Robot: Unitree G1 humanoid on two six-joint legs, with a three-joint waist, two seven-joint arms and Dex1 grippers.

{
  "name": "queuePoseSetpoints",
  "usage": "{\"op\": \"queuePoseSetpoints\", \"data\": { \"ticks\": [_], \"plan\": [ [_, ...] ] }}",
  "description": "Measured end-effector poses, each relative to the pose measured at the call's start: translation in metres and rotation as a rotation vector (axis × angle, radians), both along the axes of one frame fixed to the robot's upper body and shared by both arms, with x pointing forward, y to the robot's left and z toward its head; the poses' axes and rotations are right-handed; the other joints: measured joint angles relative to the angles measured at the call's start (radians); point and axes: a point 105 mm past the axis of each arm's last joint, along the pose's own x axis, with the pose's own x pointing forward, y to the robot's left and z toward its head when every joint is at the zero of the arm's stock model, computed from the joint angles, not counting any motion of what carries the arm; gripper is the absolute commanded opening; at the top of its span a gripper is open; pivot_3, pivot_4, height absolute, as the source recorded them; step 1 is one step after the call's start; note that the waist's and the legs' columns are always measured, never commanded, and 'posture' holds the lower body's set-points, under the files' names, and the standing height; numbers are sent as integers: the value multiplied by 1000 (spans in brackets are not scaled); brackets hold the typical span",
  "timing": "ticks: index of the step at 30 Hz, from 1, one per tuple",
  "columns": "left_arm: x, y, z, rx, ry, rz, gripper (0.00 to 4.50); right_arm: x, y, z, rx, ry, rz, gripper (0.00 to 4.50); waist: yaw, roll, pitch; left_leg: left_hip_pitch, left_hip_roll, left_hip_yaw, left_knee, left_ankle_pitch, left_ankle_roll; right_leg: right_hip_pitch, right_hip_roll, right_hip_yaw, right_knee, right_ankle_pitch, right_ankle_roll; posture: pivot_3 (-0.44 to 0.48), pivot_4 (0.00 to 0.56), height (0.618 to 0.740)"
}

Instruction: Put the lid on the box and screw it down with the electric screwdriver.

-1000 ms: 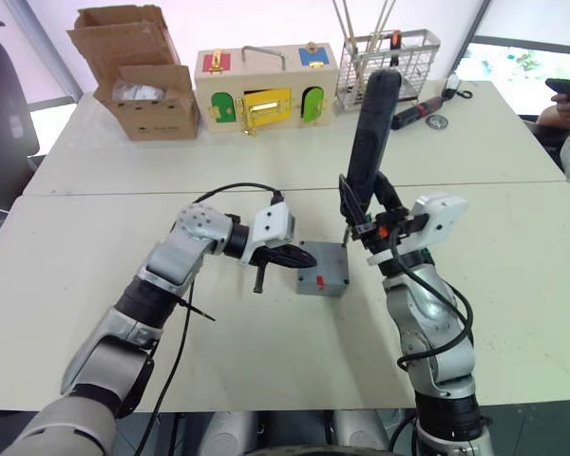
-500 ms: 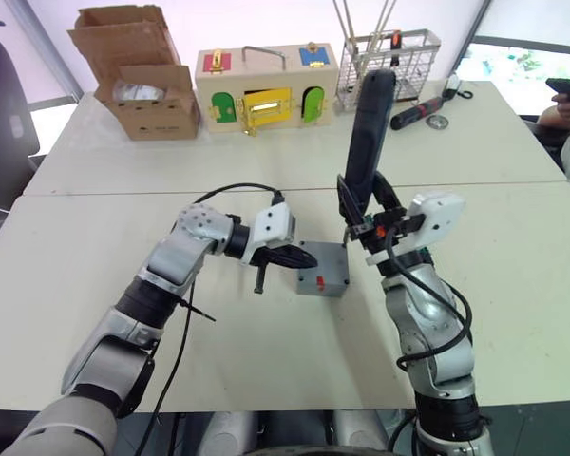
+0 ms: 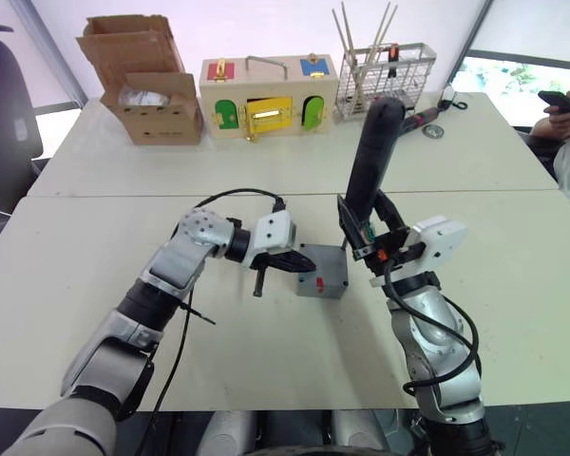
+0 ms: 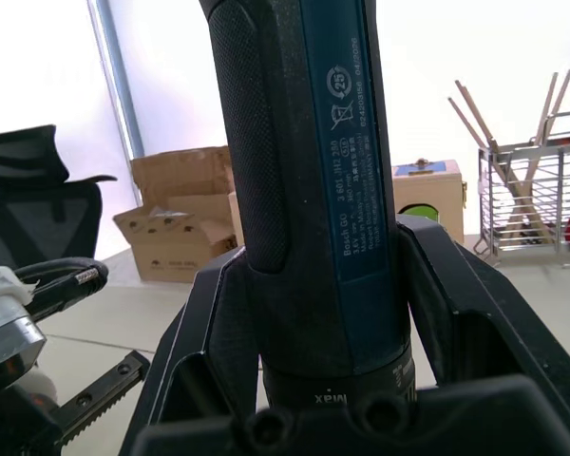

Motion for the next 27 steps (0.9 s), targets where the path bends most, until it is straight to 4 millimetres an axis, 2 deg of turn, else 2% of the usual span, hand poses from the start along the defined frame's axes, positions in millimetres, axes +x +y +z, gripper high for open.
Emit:
{"op": "queuePoseSetpoints", "data": {
  "ticks": [10,17,20,27],
  "plan": [
    [0,-2,-5,23,-9,-3,0,-7,-4,-7,-39,31,-3,1861,1,-6,-13,2,0,-4,0,-2,3,3,2,0,-7,0,0,0,150,740],
    [-1,-4,-8,33,-12,-8,0,-3,-6,-11,-37,64,-25,1861,3,-8,-22,6,0,-7,-1,-3,5,9,3,0,-11,0,0,0,150,740],
    [-1,-6,-10,36,-11,-8,0,1,-8,-12,-24,87,-49,1861,5,-8,-22,17,0,-9,-5,-4,6,20,3,0,-16,-1,0,0,150,740],
    [-2,-7,-11,35,-10,-16,0,3,-12,-12,-17,98,-69,1861,12,-10,-25,18,-1,-14,-13,-4,5,21,4,1,-22,-1,0,0,150,740]
  ]
}}
